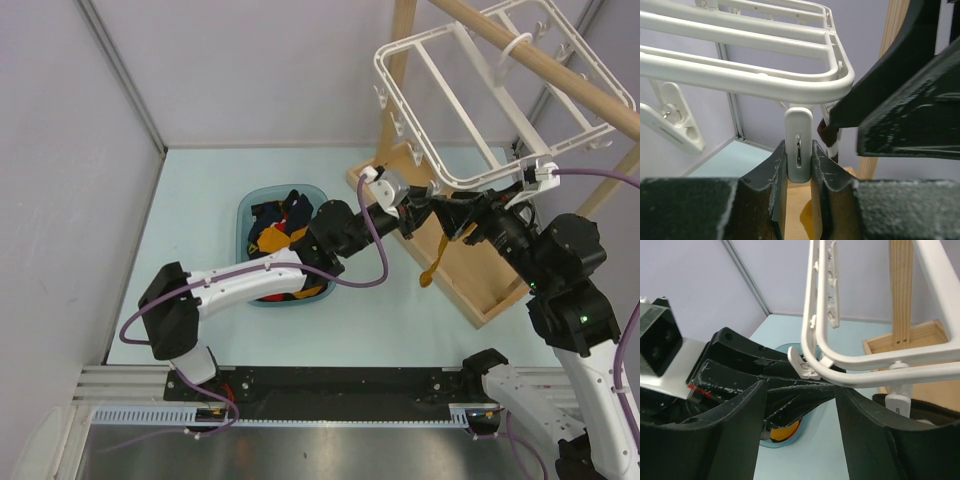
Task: Clip the socks to the hanger
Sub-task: Open the clamp at the hanger.
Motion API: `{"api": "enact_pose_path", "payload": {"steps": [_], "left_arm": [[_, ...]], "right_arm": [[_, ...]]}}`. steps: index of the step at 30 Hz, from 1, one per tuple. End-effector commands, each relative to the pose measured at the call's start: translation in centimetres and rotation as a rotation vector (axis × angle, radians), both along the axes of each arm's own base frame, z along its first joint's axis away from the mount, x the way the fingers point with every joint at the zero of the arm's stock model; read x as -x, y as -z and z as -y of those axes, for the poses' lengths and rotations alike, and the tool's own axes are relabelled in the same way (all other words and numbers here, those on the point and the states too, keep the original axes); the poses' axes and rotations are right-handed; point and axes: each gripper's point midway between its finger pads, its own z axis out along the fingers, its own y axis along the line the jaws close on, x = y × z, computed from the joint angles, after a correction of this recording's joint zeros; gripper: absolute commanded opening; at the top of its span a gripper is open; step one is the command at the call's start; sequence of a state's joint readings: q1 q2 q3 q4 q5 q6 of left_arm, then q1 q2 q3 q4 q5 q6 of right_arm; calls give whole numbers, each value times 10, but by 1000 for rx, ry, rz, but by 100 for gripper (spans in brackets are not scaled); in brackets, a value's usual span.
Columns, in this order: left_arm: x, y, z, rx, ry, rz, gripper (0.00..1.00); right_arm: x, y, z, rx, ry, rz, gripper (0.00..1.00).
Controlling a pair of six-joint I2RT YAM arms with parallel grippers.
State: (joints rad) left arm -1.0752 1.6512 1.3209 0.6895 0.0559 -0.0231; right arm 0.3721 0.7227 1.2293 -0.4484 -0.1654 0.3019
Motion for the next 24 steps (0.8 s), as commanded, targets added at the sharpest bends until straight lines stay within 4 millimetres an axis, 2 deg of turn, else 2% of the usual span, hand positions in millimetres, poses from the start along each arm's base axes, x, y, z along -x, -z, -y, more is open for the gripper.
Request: {"api": "enact_pose_path", "payload": {"steps": [1,24], "left_arm": [[19,-24,-3,24,32,40,7],[28,-9,21,-128,-20,132,7]], "right_arm": [[-9,-21,5,-78,52,22,61],[-24,-35,6,-132,94,52,60]]}}
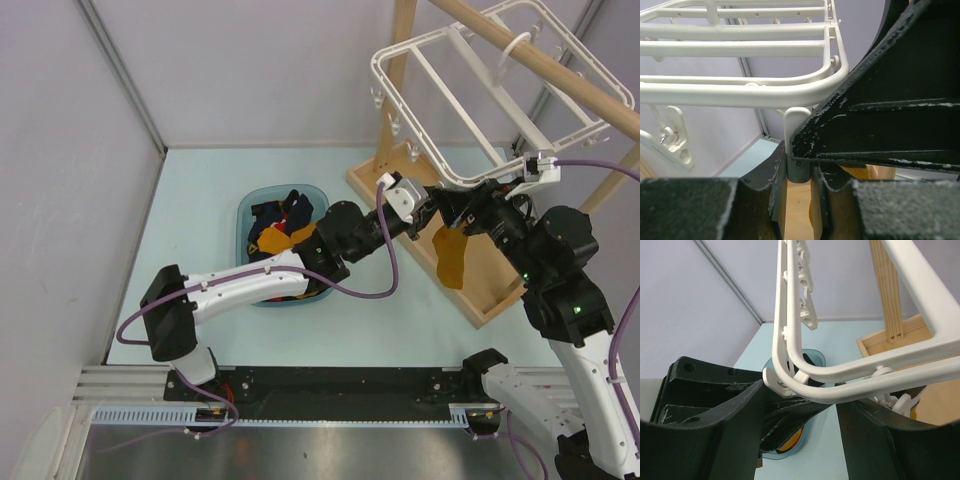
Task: Clip the socks to the hanger
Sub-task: Open the clamp at the hanger.
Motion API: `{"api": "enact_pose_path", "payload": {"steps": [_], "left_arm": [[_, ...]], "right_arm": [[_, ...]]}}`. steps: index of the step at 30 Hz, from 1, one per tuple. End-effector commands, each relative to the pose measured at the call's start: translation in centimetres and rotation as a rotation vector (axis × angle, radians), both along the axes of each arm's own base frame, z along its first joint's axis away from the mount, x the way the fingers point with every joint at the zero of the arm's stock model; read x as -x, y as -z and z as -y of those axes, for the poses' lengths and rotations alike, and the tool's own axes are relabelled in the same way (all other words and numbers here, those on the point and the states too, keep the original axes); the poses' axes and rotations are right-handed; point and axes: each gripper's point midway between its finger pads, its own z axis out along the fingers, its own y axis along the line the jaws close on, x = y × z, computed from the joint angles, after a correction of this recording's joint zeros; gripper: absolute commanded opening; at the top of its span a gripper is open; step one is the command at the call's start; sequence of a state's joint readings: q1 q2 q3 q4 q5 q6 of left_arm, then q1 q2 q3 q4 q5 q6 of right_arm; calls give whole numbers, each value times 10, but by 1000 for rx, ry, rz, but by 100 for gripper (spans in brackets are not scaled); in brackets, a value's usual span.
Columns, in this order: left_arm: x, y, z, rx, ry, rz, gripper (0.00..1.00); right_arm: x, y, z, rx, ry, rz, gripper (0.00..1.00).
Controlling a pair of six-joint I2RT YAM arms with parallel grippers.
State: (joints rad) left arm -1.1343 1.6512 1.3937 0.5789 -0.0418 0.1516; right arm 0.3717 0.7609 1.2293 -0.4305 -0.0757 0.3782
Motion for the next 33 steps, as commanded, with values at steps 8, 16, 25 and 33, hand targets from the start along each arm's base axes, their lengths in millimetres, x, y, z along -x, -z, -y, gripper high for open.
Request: {"api": "enact_pose_path", "payload": {"steps": [8,16,25,33], "left_arm": [[17,13,22,-69,44,-11,6],[20,20,28,-95,47,-30,6],[22,13,23,-94,39,-22,6],[24,5,21,-81,47,-47,6]], "right_arm": [[-3,-49,-5,-113,-10,133,60],[-10,-46,-2,-117,15,118,56],[-22,-23,-3,-62,37,47,54],[-18,-20,-4,-33,20,48,45]]}}
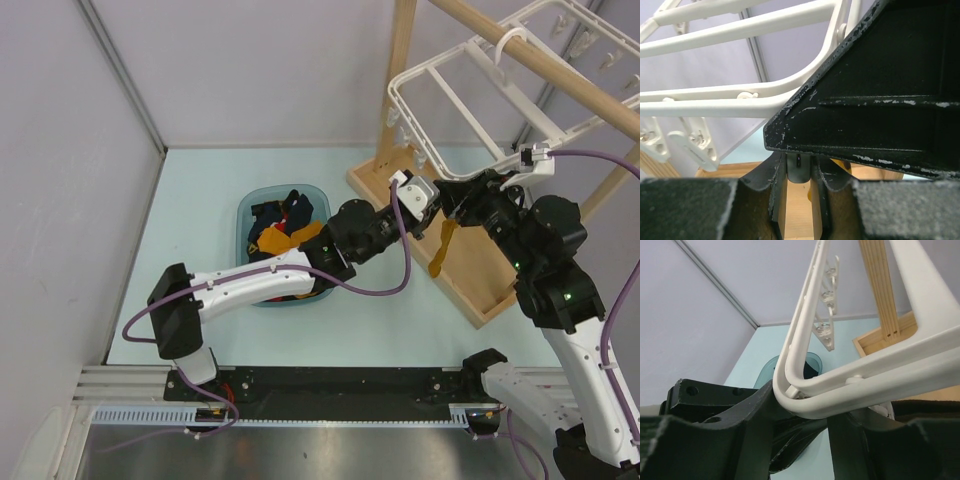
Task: Clip the socks to the hanger
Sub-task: Open the clamp at the hanger.
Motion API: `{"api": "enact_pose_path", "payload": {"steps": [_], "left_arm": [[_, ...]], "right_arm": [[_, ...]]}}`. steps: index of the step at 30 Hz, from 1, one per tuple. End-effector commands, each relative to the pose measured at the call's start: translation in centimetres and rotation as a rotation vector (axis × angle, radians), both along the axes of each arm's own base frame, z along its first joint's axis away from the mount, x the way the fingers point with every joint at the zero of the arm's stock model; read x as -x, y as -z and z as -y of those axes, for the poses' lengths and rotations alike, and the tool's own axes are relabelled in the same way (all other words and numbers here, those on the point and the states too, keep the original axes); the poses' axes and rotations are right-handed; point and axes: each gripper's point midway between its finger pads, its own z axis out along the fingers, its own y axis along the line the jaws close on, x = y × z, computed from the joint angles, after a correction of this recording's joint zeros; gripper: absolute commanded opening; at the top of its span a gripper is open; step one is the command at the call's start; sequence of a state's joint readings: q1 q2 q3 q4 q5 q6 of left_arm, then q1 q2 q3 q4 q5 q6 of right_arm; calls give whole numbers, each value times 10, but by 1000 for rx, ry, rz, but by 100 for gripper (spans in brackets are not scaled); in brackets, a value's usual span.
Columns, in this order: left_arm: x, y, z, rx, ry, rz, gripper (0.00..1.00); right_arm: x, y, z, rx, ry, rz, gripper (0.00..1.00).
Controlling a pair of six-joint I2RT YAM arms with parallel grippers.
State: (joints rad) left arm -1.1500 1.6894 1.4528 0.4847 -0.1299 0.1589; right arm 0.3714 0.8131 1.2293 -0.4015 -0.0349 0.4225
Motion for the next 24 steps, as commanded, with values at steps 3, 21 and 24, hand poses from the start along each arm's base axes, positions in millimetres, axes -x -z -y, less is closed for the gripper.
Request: {"api": "enact_pose_path", "payload": {"steps": [3,21,24], "left_arm": [[36,-10,14,-17,122,-13,5],[34,-10,-16,90,92,-86,64],[30,-10,-23,118,87,-93,65]], "right_arm": [[3,-27,-1,5,-16,95,36],[6,-33,1,-17,-8,110,8],[7,-33,1,-21,-11,108,8]]}}
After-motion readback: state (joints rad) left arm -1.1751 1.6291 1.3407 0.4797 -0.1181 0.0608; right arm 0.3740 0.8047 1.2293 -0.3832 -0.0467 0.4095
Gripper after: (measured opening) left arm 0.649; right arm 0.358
